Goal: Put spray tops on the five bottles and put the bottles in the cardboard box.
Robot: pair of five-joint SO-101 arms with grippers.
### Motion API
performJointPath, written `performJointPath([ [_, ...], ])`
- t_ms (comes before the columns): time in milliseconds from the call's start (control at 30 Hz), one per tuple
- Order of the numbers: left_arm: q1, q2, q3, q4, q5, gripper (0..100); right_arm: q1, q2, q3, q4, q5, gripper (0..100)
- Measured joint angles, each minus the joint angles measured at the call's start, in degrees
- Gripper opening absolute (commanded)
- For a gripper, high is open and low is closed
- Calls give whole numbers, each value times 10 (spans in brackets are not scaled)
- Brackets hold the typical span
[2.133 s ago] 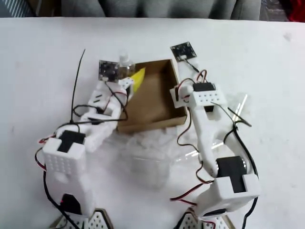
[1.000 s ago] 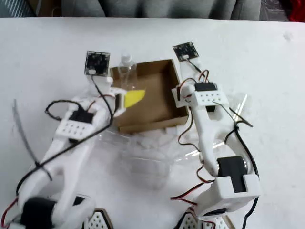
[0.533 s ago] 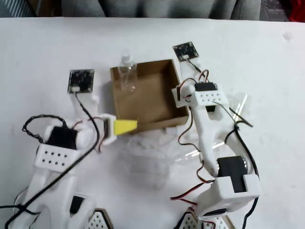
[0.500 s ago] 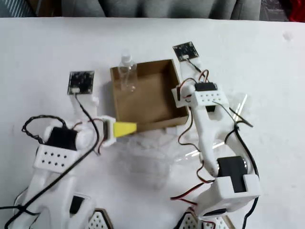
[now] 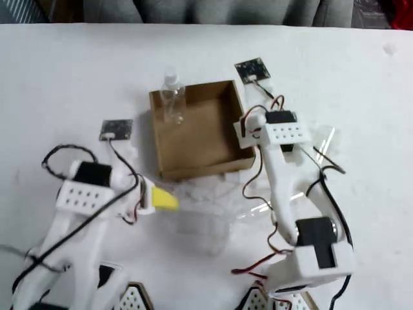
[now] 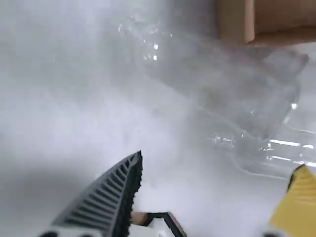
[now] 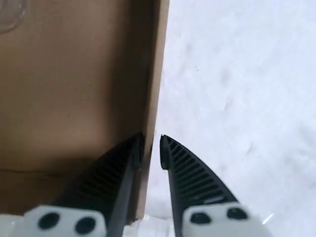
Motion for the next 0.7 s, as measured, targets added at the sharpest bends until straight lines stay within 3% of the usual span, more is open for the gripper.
performJointPath([
  [267,0,60,-2,7,0,413,-8,-67,-65,129,0,29],
  [700,-1,60,-10,13,0,411,-31,-205,-127,440,34,17],
])
